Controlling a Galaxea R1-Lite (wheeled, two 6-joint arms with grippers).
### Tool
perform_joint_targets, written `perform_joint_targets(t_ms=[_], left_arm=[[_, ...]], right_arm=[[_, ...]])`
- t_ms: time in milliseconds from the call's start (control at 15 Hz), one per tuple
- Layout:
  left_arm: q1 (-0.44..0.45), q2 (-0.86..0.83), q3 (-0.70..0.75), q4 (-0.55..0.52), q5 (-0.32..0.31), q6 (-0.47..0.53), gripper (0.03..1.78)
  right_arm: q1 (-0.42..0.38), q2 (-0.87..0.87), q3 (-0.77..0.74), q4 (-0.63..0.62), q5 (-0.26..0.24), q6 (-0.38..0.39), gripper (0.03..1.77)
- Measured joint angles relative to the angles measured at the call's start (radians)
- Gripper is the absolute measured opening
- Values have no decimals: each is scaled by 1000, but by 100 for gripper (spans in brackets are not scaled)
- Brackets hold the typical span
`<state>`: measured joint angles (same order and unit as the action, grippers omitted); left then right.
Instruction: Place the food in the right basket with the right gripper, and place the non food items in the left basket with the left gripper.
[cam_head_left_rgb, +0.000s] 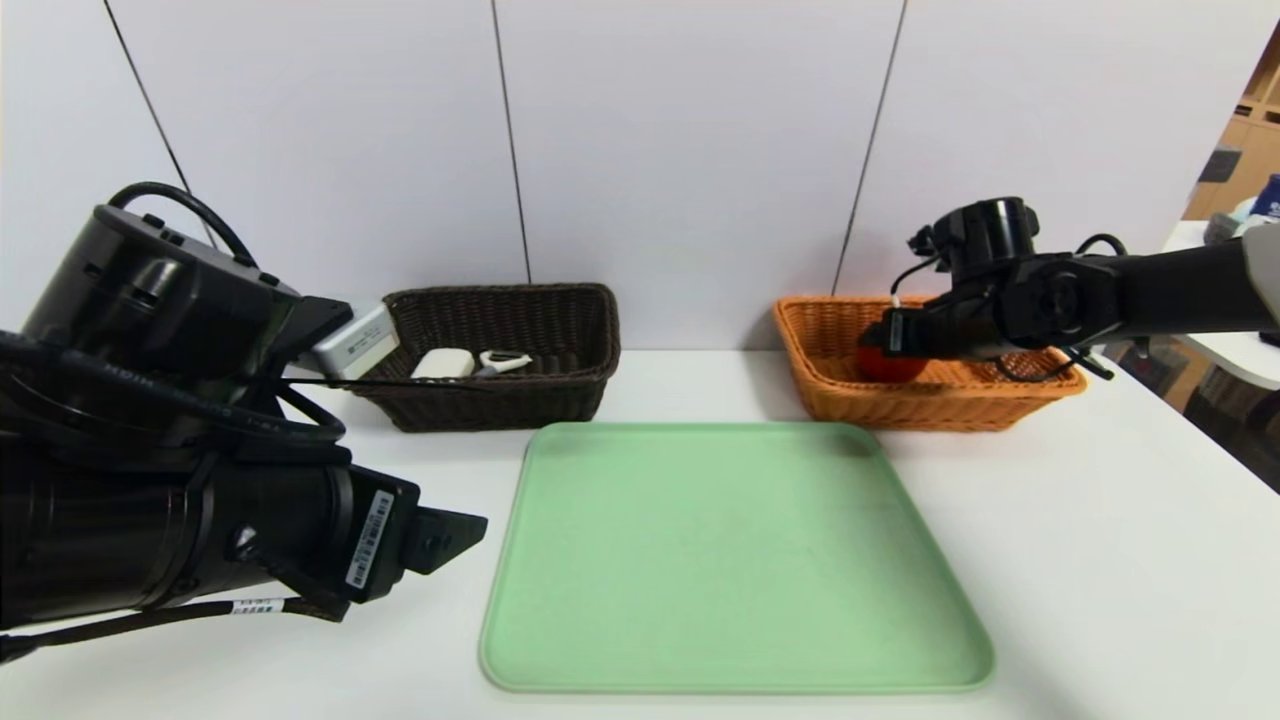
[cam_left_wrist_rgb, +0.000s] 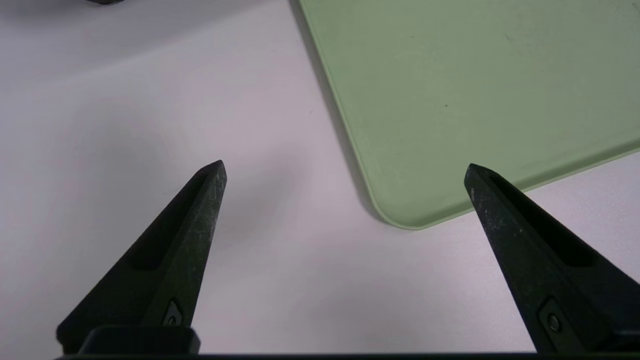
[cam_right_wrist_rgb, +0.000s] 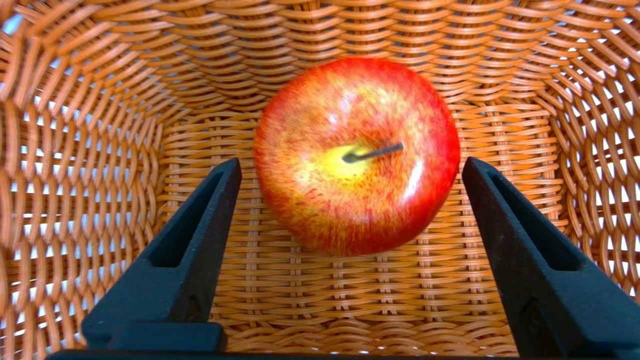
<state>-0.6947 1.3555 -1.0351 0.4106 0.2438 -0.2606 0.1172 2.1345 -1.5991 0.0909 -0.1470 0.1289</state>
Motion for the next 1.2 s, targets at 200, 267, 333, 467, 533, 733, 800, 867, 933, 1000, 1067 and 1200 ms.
perform_joint_targets(t_ms=[200,267,333,467,533,733,800,867,933,1000,1067,1200], left_arm=[[0,-11,2,0,0,0,169],[1,-17,-1,0,1,0,169],[7,-24,-5,0,7,0,169],[50,-43,-15,-21,6,2,169],[83,-59,-19,-44,5,8,169],[174,-114,-26,-60,5,21,169],[194,-132,-26,-60,6,20,169],[212,-150,-26,-59,11,21,169],[234,-169,-20,-57,22,20,169],[251,-189,-16,-57,34,21,169],[264,-210,-11,-54,46,22,169],[288,-257,4,-43,65,24,169]], right_arm=[[1,-21,1,10,0,1,159],[1,-38,-3,29,4,3,161],[3,-59,-9,51,9,4,162],[9,-119,-16,110,27,8,164],[13,-157,-17,147,41,15,165],[30,-299,-12,304,81,29,167],[41,-351,2,353,86,31,167],[56,-410,31,386,88,31,168],[71,-469,71,400,86,32,168],[88,-532,117,407,84,34,168],[105,-602,169,412,81,34,169],[127,-738,260,430,78,35,169]])
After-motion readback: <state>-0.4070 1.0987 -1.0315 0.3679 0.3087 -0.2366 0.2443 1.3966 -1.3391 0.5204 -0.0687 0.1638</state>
